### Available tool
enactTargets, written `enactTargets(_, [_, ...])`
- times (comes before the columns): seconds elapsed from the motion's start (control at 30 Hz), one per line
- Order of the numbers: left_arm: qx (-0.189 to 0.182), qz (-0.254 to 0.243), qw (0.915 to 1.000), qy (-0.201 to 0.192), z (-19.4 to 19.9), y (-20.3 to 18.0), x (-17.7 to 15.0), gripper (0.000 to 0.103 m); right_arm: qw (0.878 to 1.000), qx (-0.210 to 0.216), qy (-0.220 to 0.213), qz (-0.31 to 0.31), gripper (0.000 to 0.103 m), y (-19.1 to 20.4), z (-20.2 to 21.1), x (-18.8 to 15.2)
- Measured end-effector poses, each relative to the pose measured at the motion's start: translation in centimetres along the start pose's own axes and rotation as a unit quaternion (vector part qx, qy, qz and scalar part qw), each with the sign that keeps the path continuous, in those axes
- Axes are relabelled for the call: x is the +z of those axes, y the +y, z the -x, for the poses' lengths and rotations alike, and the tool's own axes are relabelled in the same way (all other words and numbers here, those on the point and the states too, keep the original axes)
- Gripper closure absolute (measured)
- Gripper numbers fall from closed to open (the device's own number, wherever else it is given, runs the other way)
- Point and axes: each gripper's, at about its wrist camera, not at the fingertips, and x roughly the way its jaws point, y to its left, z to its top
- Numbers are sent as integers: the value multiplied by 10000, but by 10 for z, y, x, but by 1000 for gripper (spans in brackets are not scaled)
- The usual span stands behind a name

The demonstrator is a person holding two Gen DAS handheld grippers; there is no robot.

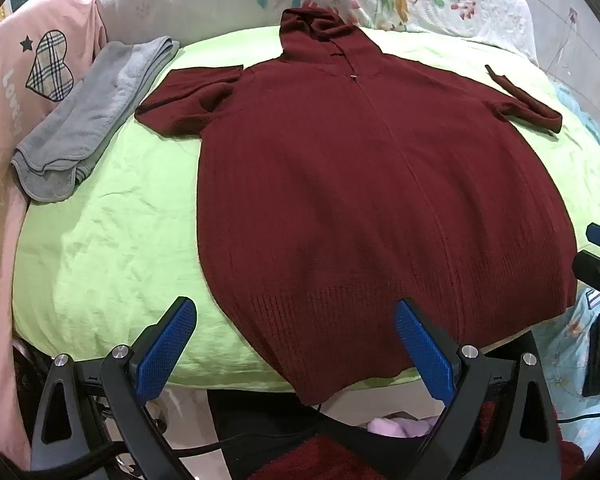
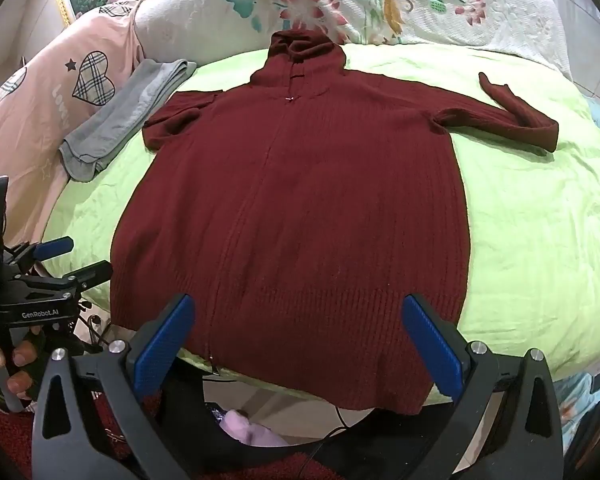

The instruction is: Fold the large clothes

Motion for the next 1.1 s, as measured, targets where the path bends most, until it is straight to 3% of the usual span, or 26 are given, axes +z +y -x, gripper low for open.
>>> enactTargets(1.1, [-97, -11, 10000, 16, -11, -3, 2, 3, 10000, 82, -4, 18, 0, 6, -4, 12])
